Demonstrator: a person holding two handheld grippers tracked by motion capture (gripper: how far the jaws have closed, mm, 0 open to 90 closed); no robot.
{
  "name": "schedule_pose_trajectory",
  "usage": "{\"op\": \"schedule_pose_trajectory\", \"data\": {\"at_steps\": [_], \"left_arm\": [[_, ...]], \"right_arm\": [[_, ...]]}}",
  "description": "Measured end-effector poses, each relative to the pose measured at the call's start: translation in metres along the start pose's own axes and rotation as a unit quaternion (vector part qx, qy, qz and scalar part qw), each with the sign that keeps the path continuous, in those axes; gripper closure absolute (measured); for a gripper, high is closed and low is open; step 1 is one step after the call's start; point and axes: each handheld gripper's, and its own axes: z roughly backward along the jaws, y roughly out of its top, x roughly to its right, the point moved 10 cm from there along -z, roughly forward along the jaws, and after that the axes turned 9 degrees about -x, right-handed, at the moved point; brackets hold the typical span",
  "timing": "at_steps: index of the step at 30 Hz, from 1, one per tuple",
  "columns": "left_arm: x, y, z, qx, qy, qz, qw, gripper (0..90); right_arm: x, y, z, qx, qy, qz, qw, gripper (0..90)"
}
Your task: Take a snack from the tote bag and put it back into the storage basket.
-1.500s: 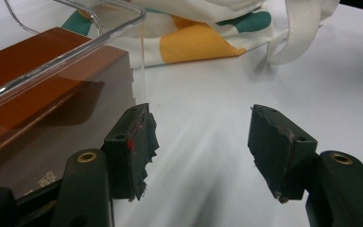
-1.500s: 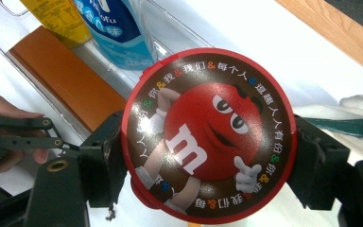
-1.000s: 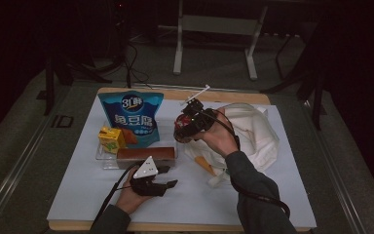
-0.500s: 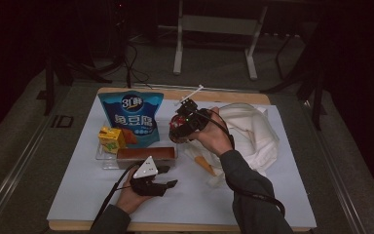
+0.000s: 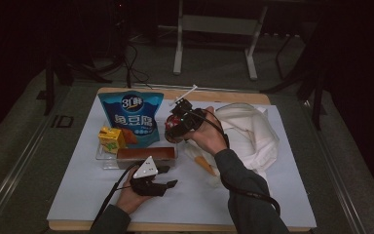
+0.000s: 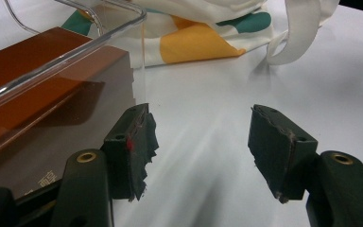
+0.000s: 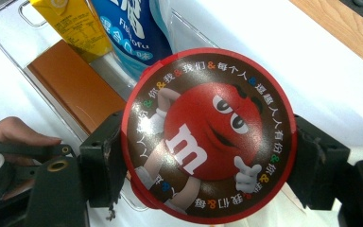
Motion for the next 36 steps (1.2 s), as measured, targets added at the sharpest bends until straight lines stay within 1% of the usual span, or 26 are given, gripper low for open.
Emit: {"op": "schedule_pose_trajectory", "data": {"at_steps": [4, 12, 27, 36], "left_arm": [[0.000, 0.000, 0.000, 0.001, -0.001, 0.001, 1.0000, 40.1], [0.000, 0.000, 0.000, 0.001, -0.001, 0.001, 1.0000, 40.1], [0.001, 0.000, 0.000, 0.001, -0.002, 0.002, 1.0000, 40.1], [0.000, 0.000, 0.000, 0.001, -0.001, 0.001, 1.0000, 40.0]], "right_arm": [[-0.002, 0.003, -0.003, 0.002, 0.001, -0.002, 1.0000, 25.9], [-0.009, 0.006, -0.008, -0.004, 0.003, 0.008, 1.0000, 25.9], [-0.013, 0.012, -0.013, -0.006, 0.000, 0.018, 0.9998, 25.8], [-0.017, 0.014, -0.021, -0.011, 0.000, 0.022, 0.9997, 25.8]]}}
